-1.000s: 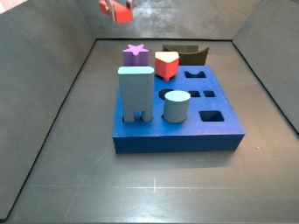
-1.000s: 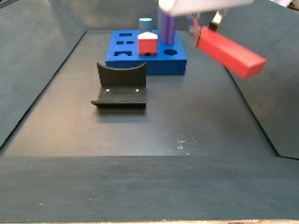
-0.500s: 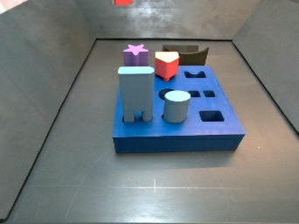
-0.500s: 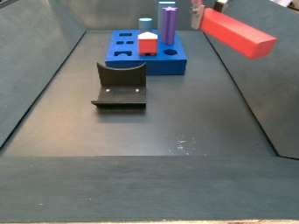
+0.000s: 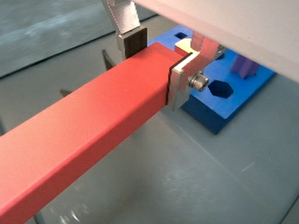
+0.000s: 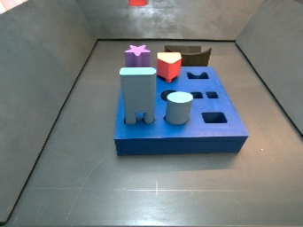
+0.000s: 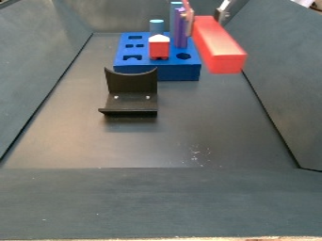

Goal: Pick up the rectangle object. Move up. Place the rectangle object on the fixture. Regrasp the rectangle object. Move to above the board. Insert the rectangle object.
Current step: Place the rectangle object on the fixture.

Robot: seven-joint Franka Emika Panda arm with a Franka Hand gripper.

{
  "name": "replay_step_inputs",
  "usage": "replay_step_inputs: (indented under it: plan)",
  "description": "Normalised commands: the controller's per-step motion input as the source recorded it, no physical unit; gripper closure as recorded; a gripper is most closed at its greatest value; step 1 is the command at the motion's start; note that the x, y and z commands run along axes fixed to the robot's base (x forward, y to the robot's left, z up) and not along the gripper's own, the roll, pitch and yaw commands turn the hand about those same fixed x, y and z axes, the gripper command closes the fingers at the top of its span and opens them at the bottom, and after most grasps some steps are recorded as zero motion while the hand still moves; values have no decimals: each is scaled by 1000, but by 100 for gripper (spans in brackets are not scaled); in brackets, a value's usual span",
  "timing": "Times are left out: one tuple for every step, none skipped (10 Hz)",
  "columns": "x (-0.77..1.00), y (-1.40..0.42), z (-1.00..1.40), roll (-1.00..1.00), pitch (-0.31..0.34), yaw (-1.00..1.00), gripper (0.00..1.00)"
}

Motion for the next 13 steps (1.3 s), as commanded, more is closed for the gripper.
replay_step_inputs:
  plan:
    - [1000,153,-21,-36,196,-388,100]
    - [1000,139,-19,-46,169,-203,100]
    - [1000,133,-17,-55,161,-132,100]
    - [1000,123,-14,-66,147,-82,100]
    - [1000,118,-15,-71,144,-70,100]
    - [1000,110,-11,-84,145,-57,100]
    - [1000,104,-7,-92,142,-51,100]
    - [1000,94,-8,-102,140,-46,100]
    - [1000,-897,74,-1000,-7,-25,100]
    - [1000,-918,82,-1000,-3,-28,100]
    - [1000,-787,60,-1000,1,-28,100]
    - [993,-540,24,-1000,10,-30,100]
    - [883,-252,18,-1000,24,-34,100]
